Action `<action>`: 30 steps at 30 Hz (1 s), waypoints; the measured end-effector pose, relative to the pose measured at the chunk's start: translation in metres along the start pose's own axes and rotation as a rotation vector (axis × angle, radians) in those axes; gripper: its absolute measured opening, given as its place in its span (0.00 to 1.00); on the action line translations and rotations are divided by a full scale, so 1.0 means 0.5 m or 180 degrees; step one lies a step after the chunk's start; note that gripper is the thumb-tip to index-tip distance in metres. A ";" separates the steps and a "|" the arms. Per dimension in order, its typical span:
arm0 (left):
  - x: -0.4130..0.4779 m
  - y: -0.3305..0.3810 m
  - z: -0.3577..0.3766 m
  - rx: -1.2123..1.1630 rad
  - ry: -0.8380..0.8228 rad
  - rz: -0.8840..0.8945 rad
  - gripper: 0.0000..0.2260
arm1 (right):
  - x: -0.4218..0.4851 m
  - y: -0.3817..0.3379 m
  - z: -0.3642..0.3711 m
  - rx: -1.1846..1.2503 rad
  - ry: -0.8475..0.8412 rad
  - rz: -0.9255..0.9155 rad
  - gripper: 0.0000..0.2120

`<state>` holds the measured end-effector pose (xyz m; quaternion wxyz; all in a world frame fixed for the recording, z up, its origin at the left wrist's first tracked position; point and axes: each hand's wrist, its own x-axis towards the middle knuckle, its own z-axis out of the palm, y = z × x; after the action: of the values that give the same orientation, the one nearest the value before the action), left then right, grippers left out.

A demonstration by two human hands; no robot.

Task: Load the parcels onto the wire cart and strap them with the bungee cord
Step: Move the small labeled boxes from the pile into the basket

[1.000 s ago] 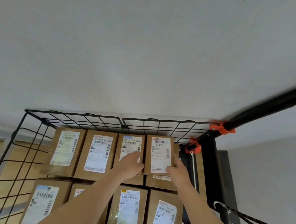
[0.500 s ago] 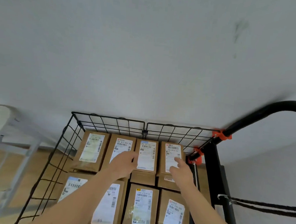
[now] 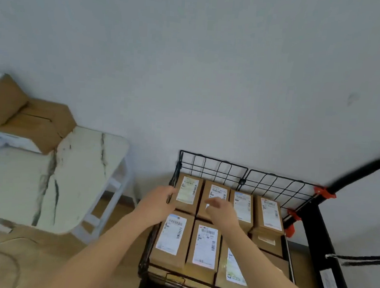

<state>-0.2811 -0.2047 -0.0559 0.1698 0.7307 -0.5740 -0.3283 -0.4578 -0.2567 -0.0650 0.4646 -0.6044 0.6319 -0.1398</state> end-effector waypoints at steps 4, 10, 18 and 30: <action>-0.100 -0.095 -0.093 -0.0016 0.0343 -0.0088 0.19 | -0.065 -0.088 0.109 0.0010 -0.0172 -0.0282 0.16; -0.232 -0.228 -0.211 0.0002 0.0799 -0.0254 0.18 | -0.138 -0.206 0.257 -0.0098 -0.0415 -0.0714 0.15; -0.352 -0.353 -0.327 -0.0135 0.1392 -0.0584 0.18 | -0.197 -0.356 0.390 -0.0288 -0.0856 -0.1148 0.15; -0.340 -0.516 -0.463 -0.0159 0.2082 -0.0828 0.20 | -0.129 -0.538 0.578 -0.0272 -0.1113 -0.1451 0.15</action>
<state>0.0414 0.0000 -0.0004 0.3193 0.8598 -0.3831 -0.1097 -0.0791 -0.1495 0.0075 0.4971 -0.7649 0.3953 -0.1075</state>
